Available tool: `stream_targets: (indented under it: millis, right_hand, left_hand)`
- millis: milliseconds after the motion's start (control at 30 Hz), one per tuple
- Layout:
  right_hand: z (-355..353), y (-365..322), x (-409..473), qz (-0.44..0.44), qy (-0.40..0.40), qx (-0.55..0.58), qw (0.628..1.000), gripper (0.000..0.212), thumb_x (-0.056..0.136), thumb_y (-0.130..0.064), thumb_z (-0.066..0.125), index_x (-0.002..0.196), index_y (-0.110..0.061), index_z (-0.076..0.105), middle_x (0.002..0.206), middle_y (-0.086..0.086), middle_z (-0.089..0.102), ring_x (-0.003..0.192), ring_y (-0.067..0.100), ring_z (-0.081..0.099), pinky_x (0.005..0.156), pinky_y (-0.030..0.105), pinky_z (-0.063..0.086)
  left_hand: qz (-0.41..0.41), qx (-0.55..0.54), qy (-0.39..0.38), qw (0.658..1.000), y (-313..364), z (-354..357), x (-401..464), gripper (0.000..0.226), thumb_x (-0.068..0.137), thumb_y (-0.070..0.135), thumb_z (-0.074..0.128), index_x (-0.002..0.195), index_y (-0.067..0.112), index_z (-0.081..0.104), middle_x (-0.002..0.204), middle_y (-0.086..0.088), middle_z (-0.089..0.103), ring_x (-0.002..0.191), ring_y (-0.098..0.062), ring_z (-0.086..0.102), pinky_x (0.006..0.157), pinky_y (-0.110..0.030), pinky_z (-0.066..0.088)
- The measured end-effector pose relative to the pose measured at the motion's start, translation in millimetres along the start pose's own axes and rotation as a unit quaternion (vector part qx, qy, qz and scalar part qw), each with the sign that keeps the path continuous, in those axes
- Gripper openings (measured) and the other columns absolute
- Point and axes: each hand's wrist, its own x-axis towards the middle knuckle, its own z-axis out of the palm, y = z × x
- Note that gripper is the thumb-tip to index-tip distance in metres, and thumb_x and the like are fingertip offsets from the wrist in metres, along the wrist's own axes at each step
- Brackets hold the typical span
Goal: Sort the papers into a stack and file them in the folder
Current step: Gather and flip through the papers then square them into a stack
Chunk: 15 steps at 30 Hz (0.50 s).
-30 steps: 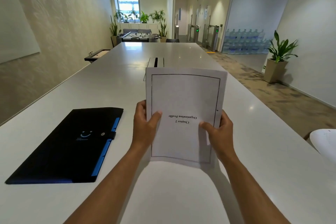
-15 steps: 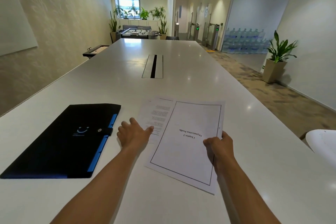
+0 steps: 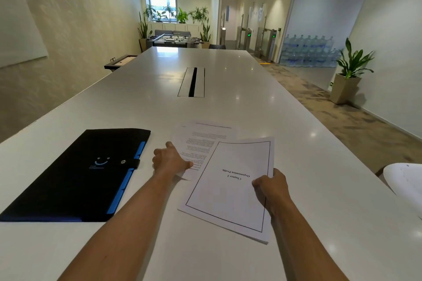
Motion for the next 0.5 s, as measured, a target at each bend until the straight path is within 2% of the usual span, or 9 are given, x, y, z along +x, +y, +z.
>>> stream_targets:
  millis: [167,233,300,400,500]
  right_hand:
    - [0.0,1.2,-0.1,-0.010,0.014,-0.016,1.000,0.043,0.070,0.000,0.066,0.110,-0.011,0.057,0.095,0.007,0.067,0.087,0.027,0.066,0.080,0.042,0.057]
    - [-0.3,2.4,0.2,-0.013,0.016,-0.019,1.000,0.041,0.072,0.002,0.066,0.108,-0.013,0.056,0.095,0.006,0.066,0.087,0.027,0.065,0.077,0.038,0.056]
    - [-0.1,2.3,0.0,-0.017,0.017,-0.031,0.999,0.040,0.074,0.002,0.066,0.107,-0.015,0.053,0.096,0.005,0.065,0.087,0.026,0.064,0.075,0.036,0.054]
    - [-0.3,1.8,-0.8,-0.020,0.020,-0.043,0.999,0.038,0.075,0.001,0.065,0.105,-0.018,0.051,0.091,0.000,0.062,0.080,0.018,0.061,0.064,0.028,0.049]
    - [-0.4,1.8,-1.1,-0.022,0.023,-0.050,0.998,0.037,0.074,0.000,0.066,0.104,-0.017,0.051,0.087,-0.003,0.060,0.076,0.013,0.059,0.055,0.024,0.045]
  left_hand:
    - [-0.005,-0.062,0.004,0.998,0.5,2.1,4.6,0.085,0.066,0.035,0.087,0.127,0.009,0.034,0.119,-0.017,0.055,0.109,-0.034,0.056,0.076,-0.038,0.046]
    - [-0.044,-0.138,0.012,0.989,-3.9,4.0,7.0,0.072,0.068,0.027,0.087,0.120,0.009,0.040,0.115,-0.015,0.059,0.102,-0.034,0.060,0.074,-0.039,0.049]
    - [-0.066,-0.217,0.014,0.974,-11.5,5.4,9.2,0.051,0.072,0.021,0.083,0.108,0.011,0.048,0.110,-0.014,0.064,0.091,-0.031,0.062,0.071,-0.037,0.053]
    - [-0.040,-0.321,0.019,0.946,-21.5,2.8,12.8,0.026,0.079,0.011,0.074,0.096,0.015,0.055,0.107,-0.012,0.068,0.084,-0.024,0.062,0.062,-0.030,0.051]
    - [0.012,-0.378,0.042,0.925,-23.3,-11.8,12.7,0.021,0.082,0.004,0.068,0.098,0.014,0.059,0.103,-0.009,0.068,0.088,-0.024,0.065,0.069,-0.034,0.055]
